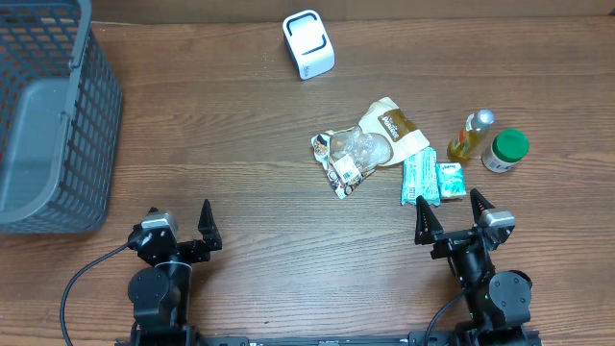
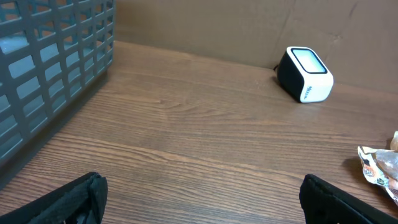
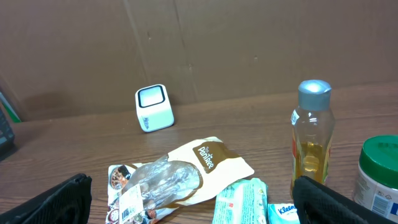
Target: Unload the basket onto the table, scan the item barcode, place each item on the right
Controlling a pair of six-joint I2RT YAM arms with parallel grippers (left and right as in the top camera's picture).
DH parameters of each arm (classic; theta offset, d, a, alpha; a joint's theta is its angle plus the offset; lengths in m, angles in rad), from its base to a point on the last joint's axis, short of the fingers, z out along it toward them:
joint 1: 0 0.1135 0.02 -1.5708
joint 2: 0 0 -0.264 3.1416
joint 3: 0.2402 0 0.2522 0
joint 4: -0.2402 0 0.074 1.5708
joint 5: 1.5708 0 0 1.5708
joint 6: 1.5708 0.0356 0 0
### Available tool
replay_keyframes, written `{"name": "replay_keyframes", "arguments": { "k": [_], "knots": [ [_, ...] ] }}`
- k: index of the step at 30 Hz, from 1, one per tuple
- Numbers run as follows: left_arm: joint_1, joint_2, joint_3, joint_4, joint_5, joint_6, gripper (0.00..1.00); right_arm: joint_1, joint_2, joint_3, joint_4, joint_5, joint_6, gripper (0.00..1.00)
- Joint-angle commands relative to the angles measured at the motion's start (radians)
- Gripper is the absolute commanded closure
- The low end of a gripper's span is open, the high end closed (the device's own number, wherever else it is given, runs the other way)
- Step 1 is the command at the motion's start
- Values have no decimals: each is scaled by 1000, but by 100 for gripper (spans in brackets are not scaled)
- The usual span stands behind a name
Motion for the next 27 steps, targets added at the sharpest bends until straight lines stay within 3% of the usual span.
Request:
{"name": "replay_keyframes", "arguments": {
  "k": [1,6,10,27],
  "knots": [
    [5,-11,-3,-1,7,-3,1,-3,-8,-10,6,-3,3,0],
    [5,-18,-3,-1,7,-3,1,-3,-8,-10,6,-3,3,0],
    [6,-129,-3,-1,7,-3,1,-3,-8,-10,6,-3,3,0],
    [11,-124,-3,-1,7,-3,0,-3,-8,-10,6,-3,3,0]
  ]
}}
